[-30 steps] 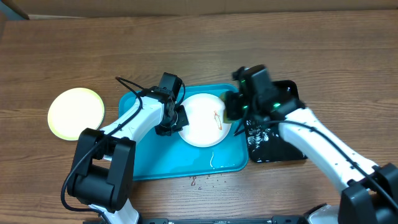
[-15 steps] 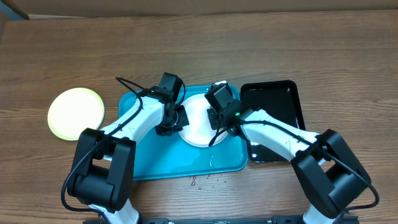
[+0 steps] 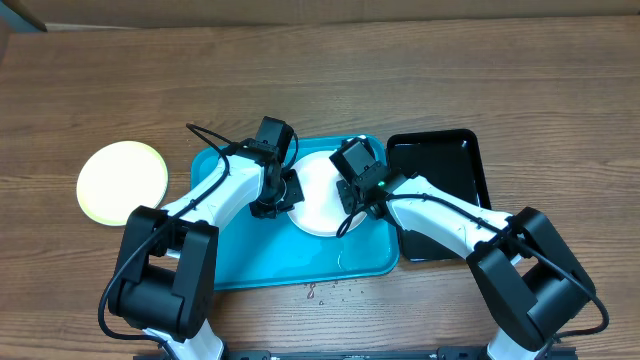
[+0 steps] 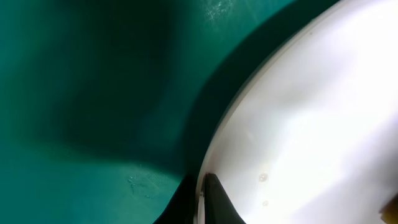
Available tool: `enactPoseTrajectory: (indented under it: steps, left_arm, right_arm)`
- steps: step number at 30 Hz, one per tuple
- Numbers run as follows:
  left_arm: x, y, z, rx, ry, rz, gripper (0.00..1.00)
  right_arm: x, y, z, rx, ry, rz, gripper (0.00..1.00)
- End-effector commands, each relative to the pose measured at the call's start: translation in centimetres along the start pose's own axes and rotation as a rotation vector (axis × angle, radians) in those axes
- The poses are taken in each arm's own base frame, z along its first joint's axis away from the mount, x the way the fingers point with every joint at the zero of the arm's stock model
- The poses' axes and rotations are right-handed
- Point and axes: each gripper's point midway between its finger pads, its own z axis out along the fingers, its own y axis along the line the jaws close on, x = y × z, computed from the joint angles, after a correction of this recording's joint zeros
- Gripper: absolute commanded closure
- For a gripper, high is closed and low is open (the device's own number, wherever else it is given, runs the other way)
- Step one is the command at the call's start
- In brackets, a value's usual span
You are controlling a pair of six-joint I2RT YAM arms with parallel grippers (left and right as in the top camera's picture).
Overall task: Clean dirty plates on tray and stack at the side
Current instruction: 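Scrub the white plate with the sponge in the right gripper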
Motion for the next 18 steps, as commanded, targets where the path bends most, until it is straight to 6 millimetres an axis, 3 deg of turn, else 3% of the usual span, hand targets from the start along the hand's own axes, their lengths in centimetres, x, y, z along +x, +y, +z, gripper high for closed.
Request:
enactPoseTrajectory:
  steps: [1,9,14,18]
  left_arm:
    - [2.2,1.7,2.2,-0.077,0.076,-0.011,0.96]
    - [2.1,1.8,2.2,-0.079,0.074,-0.011,0.96]
    - [2.0,1.7,2.2,-0.075,0.069,-0.01,0.96]
    - [2.0,1.7,2.2,-0.075,0.069,-0.01,0.96]
  right_arm:
    - [0.2,-0.2,0.0,0.014,0.009,0.034,0.96]
    - [1.8,-0.7,0.6,0.027,0.042,0.078,0.96]
    - [3.3,2.0,1.5,-0.139,0.062,0.133,0.96]
    - [4.5,1.9,1.7,-0.141,0.097,0.232,0.96]
